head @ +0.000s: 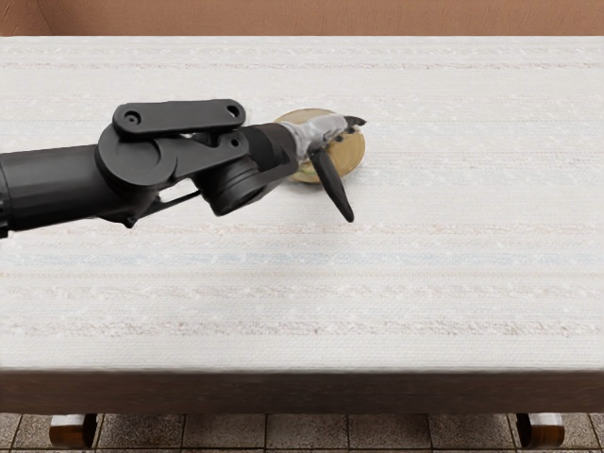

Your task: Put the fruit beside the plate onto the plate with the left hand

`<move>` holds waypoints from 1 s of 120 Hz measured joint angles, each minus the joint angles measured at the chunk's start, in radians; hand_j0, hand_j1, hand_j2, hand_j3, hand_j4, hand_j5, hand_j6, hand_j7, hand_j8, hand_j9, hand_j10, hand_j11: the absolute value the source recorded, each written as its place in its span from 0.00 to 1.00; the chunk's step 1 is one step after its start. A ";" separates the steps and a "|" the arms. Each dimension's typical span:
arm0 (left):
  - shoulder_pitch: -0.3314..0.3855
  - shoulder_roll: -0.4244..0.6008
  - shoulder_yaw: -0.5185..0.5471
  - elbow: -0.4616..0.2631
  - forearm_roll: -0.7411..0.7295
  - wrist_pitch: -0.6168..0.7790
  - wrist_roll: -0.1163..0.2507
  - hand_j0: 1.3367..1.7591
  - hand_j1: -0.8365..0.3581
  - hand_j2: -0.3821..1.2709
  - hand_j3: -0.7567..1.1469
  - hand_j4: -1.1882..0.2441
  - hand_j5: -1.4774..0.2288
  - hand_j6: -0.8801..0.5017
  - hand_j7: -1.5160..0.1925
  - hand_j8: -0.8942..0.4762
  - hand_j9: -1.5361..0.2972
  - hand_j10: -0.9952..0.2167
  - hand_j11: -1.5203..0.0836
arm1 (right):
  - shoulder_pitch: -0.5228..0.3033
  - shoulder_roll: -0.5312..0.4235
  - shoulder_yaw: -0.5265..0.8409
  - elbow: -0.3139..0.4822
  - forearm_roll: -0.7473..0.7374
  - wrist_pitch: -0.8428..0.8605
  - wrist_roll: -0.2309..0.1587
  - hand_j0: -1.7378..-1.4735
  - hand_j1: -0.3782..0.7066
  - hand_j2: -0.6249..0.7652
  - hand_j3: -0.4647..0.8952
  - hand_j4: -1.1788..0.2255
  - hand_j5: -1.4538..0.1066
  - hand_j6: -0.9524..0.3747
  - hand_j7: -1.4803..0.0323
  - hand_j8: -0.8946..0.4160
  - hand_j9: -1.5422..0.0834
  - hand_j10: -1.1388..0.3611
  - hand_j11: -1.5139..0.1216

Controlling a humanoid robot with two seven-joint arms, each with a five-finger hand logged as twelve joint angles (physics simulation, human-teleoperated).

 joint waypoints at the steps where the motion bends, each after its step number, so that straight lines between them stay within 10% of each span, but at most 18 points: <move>1: 0.000 0.011 -0.004 -0.016 -0.006 0.002 0.004 0.76 0.97 0.24 0.40 0.81 0.85 0.62 0.87 0.63 0.82 0.80 0.93 | 0.000 0.000 0.000 0.000 0.000 0.000 0.000 0.30 0.06 0.44 0.34 0.82 0.90 0.69 0.95 0.66 0.92 0.74 0.90; 38: 0.006 0.386 -0.090 -0.406 -0.270 -0.061 0.060 0.76 0.99 0.23 0.40 0.83 0.86 0.63 0.88 0.65 0.83 0.82 0.94 | 0.001 0.000 0.000 0.000 0.000 0.000 -0.001 0.30 0.06 0.44 0.34 0.82 0.90 0.69 0.95 0.66 0.92 0.74 0.90; 120: 0.131 0.830 -0.144 -0.430 -0.566 -0.660 0.164 0.76 0.99 0.23 0.40 0.83 0.87 0.64 0.89 0.65 0.84 0.82 0.95 | 0.001 0.000 0.001 0.001 0.000 0.000 -0.001 0.30 0.06 0.44 0.34 0.82 0.90 0.69 0.95 0.66 0.92 0.74 0.90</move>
